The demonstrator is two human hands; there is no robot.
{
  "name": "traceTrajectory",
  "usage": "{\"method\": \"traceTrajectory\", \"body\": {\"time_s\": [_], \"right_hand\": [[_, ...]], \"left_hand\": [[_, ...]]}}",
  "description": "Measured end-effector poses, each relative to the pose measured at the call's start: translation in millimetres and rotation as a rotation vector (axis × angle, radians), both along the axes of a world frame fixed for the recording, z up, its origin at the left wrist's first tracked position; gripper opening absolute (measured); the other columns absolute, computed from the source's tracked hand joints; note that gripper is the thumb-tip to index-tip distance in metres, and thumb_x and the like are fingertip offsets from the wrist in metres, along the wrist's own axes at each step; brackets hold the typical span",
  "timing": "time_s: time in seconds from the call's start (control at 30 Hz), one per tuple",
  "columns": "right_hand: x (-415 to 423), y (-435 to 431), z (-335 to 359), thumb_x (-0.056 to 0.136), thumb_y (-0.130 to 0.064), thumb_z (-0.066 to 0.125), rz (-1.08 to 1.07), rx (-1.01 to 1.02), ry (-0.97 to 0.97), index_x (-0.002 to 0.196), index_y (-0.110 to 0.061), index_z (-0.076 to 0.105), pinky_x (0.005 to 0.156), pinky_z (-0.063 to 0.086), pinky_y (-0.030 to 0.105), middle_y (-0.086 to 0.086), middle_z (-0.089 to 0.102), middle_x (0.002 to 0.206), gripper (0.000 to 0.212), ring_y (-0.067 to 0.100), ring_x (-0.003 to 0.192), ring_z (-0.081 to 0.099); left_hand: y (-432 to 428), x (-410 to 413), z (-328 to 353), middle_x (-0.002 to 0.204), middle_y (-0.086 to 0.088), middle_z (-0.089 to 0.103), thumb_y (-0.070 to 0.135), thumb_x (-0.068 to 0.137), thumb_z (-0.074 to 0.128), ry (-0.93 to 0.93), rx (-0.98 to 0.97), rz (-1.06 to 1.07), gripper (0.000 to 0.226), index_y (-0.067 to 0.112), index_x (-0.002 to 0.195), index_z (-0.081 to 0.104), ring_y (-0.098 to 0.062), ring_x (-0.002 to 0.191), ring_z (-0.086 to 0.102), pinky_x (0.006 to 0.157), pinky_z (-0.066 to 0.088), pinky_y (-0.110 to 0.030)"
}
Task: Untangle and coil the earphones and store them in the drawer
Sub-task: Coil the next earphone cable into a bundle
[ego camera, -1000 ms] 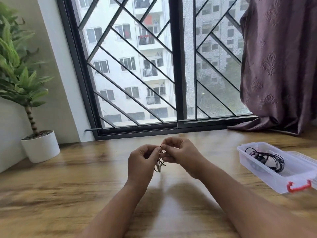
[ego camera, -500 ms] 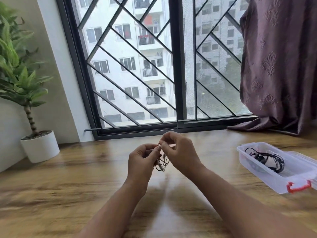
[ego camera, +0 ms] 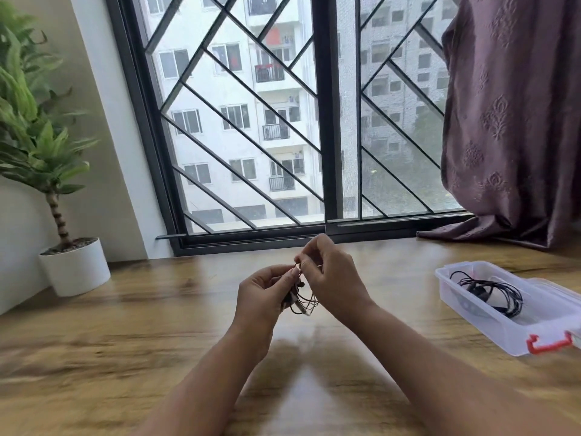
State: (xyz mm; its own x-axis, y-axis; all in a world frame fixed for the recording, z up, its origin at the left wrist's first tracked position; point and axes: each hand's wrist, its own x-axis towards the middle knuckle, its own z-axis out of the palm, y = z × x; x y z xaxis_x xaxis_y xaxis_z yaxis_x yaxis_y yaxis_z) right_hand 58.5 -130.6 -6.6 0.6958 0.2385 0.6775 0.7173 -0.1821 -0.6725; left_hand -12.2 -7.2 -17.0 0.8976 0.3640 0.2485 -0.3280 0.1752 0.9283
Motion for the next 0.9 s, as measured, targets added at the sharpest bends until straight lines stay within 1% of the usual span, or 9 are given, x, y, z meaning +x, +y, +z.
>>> {"method": "traceTrajectory", "body": {"time_s": [0.1, 0.23, 0.33, 0.43, 0.5, 0.63, 0.77, 0.83, 0.9], "right_hand": [[-0.5, -0.9, 1.3, 0.094, -0.023, 0.060, 0.009, -0.001, 0.020, 0.086, -0.029, 0.054, 0.063, 0.052, 0.023, -0.006, 0.070, 0.079, 0.012, 0.007, 0.072, 0.065], [-1.0, -2.3, 3.8, 0.093, -0.017, 0.063, 0.066, 0.020, 0.071, 0.084, -0.030, 0.058, 0.065, 0.054, 0.021, -0.003, 0.073, 0.081, 0.016, 0.007, 0.074, 0.068], [1.1, -4.4, 5.1, 0.092, -0.015, 0.072, 0.206, 0.052, 0.228, 0.093, -0.020, 0.067, 0.077, 0.059, 0.036, 0.001, 0.076, 0.087, 0.007, 0.019, 0.085, 0.073], [2.4, -7.4, 5.1, 0.091, -0.012, 0.075, 0.296, 0.094, 0.301, 0.092, -0.014, 0.071, 0.071, 0.057, 0.028, 0.001, 0.076, 0.085, 0.005, 0.013, 0.080, 0.071], [2.1, -7.7, 4.1, 0.091, -0.011, 0.074, 0.276, 0.104, 0.293, 0.087, -0.016, 0.070, 0.069, 0.055, 0.026, -0.003, 0.074, 0.080, 0.007, 0.007, 0.077, 0.069], [2.4, -4.7, 2.2, 0.093, -0.012, 0.069, 0.133, 0.058, 0.233, 0.084, -0.023, 0.065, 0.074, 0.060, 0.037, -0.004, 0.072, 0.082, 0.015, 0.009, 0.079, 0.070], [1.8, -2.3, 3.4, 0.093, -0.009, 0.066, 0.100, 0.025, 0.138, 0.082, -0.024, 0.061, 0.061, 0.053, 0.021, -0.008, 0.068, 0.076, 0.019, 0.000, 0.070, 0.065], [2.4, -1.7, 2.7, 0.092, -0.008, 0.066, 0.081, 0.006, 0.095, 0.083, -0.024, 0.060, 0.064, 0.051, 0.019, -0.009, 0.069, 0.076, 0.019, 0.003, 0.072, 0.065], [2.8, -2.5, 2.0, 0.092, -0.009, 0.063, 0.067, -0.018, 0.053, 0.084, -0.026, 0.059, 0.067, 0.053, 0.023, -0.009, 0.070, 0.077, 0.020, 0.006, 0.075, 0.067]], "left_hand": [[0.4, -0.1, -0.7, 0.075, -0.014, 0.069, 0.009, 0.087, 0.074, -0.002, -0.007, 0.002, 0.015, 0.000, 0.099, 0.076, -0.018, 0.062, 0.055, 0.070, 0.051, -0.032], [1.0, -0.1, -0.9, 0.074, -0.014, 0.070, 0.007, 0.087, 0.073, 0.004, -0.007, 0.022, 0.010, 0.000, 0.094, 0.076, -0.017, 0.061, 0.059, 0.069, 0.053, -0.031], [2.6, -0.4, -1.9, 0.073, -0.015, 0.069, 0.006, 0.088, 0.073, 0.007, -0.011, 0.042, 0.009, -0.001, 0.092, 0.076, -0.022, 0.065, 0.059, 0.068, 0.052, -0.031], [3.2, -0.1, -2.5, 0.072, -0.015, 0.069, 0.007, 0.089, 0.073, 0.009, -0.004, 0.041, 0.009, -0.001, 0.091, 0.076, -0.027, 0.072, 0.060, 0.072, 0.052, -0.035], [2.4, 0.2, -1.8, 0.070, -0.012, 0.069, 0.008, 0.088, 0.073, 0.009, 0.007, 0.026, 0.010, 0.001, 0.093, 0.077, -0.025, 0.072, 0.061, 0.072, 0.053, -0.033], [2.3, -0.1, -1.3, 0.077, -0.014, 0.072, 0.011, 0.087, 0.074, 0.010, 0.050, 0.009, 0.008, 0.007, 0.093, 0.079, -0.018, 0.064, 0.057, 0.067, 0.052, -0.029], [2.9, 0.4, -1.6, 0.080, -0.016, 0.073, 0.011, 0.088, 0.074, 0.013, 0.081, 0.024, 0.008, 0.008, 0.093, 0.079, -0.016, 0.061, 0.057, 0.066, 0.052, -0.029], [2.7, 0.7, -1.9, 0.079, -0.015, 0.073, 0.011, 0.088, 0.074, 0.016, 0.087, 0.031, 0.008, 0.008, 0.094, 0.079, -0.015, 0.059, 0.056, 0.066, 0.052, -0.029], [2.5, 0.8, -2.1, 0.078, -0.014, 0.073, 0.010, 0.087, 0.075, 0.019, 0.085, 0.037, 0.008, 0.007, 0.094, 0.079, -0.014, 0.058, 0.058, 0.066, 0.053, -0.029]]}}
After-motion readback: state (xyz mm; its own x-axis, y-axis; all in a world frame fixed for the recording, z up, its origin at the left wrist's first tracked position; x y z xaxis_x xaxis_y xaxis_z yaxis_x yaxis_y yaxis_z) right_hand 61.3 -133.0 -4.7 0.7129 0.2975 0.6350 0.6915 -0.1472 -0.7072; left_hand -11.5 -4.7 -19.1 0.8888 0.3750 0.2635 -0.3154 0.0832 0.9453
